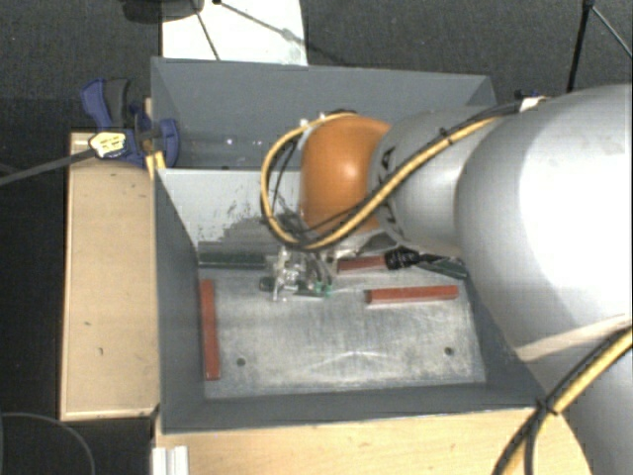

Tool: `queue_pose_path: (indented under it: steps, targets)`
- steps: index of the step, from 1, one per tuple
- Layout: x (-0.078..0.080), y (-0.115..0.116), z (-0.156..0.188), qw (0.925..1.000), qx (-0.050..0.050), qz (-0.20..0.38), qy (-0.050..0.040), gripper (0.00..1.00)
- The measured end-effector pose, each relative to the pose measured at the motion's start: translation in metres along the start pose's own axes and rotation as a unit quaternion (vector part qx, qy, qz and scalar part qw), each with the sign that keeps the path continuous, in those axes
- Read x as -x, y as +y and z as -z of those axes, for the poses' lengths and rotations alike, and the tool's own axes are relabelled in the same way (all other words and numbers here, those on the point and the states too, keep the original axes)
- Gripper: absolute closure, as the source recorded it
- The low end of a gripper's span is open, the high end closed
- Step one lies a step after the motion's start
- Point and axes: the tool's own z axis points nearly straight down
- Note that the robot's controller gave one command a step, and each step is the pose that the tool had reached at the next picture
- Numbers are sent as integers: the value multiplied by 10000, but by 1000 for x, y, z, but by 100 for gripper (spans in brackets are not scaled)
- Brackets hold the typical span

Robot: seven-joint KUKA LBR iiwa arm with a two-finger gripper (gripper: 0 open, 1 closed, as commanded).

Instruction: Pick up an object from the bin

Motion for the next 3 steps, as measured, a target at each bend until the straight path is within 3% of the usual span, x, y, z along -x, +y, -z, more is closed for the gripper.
queue_pose_path:
  steps: [3]
  targets:
    - [-2, -1, 20, 10000, -18, -4, 31, 100]
